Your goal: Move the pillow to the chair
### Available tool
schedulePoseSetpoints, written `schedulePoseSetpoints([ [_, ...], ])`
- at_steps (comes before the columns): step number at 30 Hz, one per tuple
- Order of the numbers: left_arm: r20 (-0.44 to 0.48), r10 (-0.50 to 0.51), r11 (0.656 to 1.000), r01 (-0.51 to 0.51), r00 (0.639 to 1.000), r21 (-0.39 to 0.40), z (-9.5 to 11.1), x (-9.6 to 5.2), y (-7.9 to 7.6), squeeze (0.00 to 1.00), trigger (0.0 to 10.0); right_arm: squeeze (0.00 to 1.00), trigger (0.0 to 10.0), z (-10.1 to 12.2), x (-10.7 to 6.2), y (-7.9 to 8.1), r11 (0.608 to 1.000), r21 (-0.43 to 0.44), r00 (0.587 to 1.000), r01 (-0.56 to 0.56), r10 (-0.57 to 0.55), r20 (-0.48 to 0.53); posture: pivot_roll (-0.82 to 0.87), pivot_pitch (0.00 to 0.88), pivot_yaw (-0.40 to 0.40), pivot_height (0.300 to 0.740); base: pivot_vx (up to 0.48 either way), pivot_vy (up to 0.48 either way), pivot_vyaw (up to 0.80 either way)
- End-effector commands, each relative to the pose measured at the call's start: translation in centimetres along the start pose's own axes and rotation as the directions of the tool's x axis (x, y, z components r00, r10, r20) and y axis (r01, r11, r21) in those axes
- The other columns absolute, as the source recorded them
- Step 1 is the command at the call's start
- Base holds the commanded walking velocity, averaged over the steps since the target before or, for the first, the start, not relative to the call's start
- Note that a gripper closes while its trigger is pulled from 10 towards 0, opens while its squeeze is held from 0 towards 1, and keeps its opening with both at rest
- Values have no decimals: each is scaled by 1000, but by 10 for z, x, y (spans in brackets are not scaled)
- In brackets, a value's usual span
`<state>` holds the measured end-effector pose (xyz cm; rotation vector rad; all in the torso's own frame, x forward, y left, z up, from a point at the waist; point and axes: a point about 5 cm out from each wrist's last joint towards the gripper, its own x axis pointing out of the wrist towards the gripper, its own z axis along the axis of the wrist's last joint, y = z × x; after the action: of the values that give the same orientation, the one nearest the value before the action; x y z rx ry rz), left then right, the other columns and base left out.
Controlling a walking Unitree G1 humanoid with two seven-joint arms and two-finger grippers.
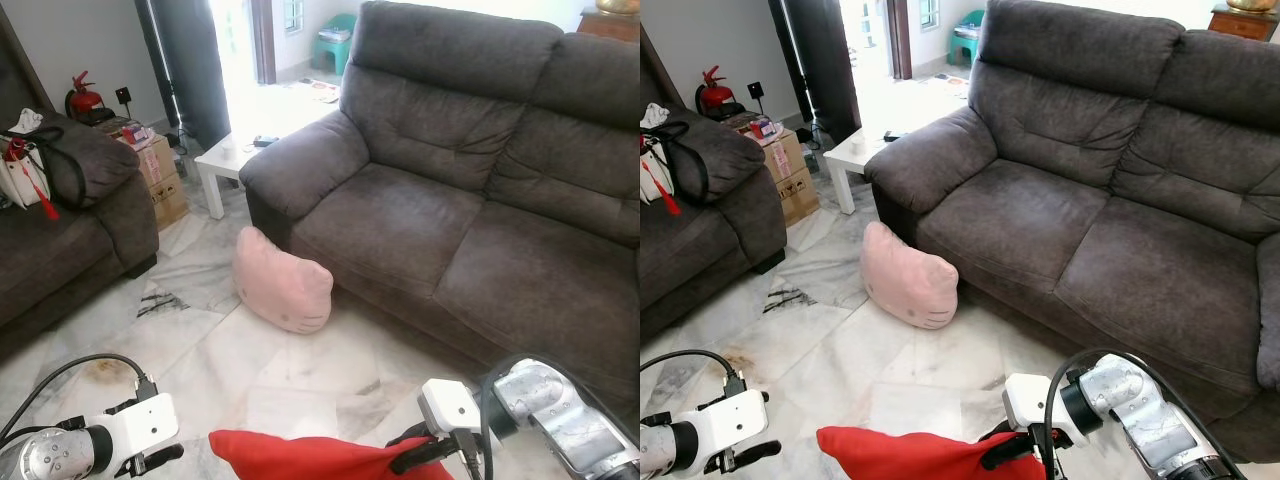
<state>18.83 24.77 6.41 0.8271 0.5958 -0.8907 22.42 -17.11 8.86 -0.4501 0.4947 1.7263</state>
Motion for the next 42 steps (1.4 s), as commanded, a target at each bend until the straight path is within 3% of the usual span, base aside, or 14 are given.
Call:
schedulePoseSetpoints([
  [1,8,-41,999,42,999,-2,-2,2,-4,0,10000,0,10000,29,-5,-4,989,-148,996,-7,20,91,104,0,-25,740,0,0,0],
  [8,60,-3,1000,4,998,-16,3,8,0,0,10000,0,10000,59,0,-8,976,-218,975,0,49,217,100,0,-26,740,0,0,0],
  [13,179,262,960,-237,948,-148,17,10,24,0,10000,0,10000,64,3,-29,960,-200,945,197,-131,301,99,0,-22,740,0,0,0],
  [14,239,503,846,-416,831,-335,30,5,44,0,10000,0,10000,68,2,-47,914,-146,879,379,-306,365,97,0,-26,740,0,0,0],
  [15,241,561,803,-451,792,-391,33,4,49,0,10000,0,10000,69,2,-52,897,-123,855,425,-353,379,97,0,-26,740,0,0,0],
  [16,241,561,803,-451,792,-391,33,4,49,0,10000,0,10000,69,2,-52,897,-123,855,425,-353,379,97,0,-26,740,0,0,0],
  [17,250,650,725,-487,717,-486,40,0,55,0,10000,0,10000,70,2,-58,866,-71,804,496,-426,416,96,0,-28,740,0,0,0],
  [19,253,675,701,-494,693,-515,43,-2,56,0,10000,0,10000,71,2,-59,858,-54,788,511,-442,430,97,0,-28,740,0,0,0],
  [23,260,803,566,-551,536,-613,64,-6,58,0,10000,0,10000,71,11,-57,845,18,736,534,-475,483,97,0,-30,740,0,0,0],
  [29,223,863,463,-535,453,-707,74,-3,60,0,10000,0,10000,70,23,-49,881,24,758,472,-420,499,95,0,-27,740,0,0,0],
  [36,220,860,445,-464,461,-766,85,6,57,0,10000,0,10000,72,23,-51,870,39,737,491,-439,515,90,0,-24,740,0,0,0],
  [39,178,889,369,-430,422,-824,83,0,60,0,10000,0,10000,72,19,-52,866,34,736,498,-443,512,90,0,-24,740,0,0,0],
  [41,99,931,240,-385,351,-891,76,-9,67,0,10000,0,10000,70,16,-53,863,32,736,505,-449,506,99,0,-26,740,0,0,0],
  [42,81,937,215,-378,340,-901,75,-10,68,0,10000,0,10000,70,16,-53,862,32,736,506,-451,506,99,0,-26,740,0,0,0],
])
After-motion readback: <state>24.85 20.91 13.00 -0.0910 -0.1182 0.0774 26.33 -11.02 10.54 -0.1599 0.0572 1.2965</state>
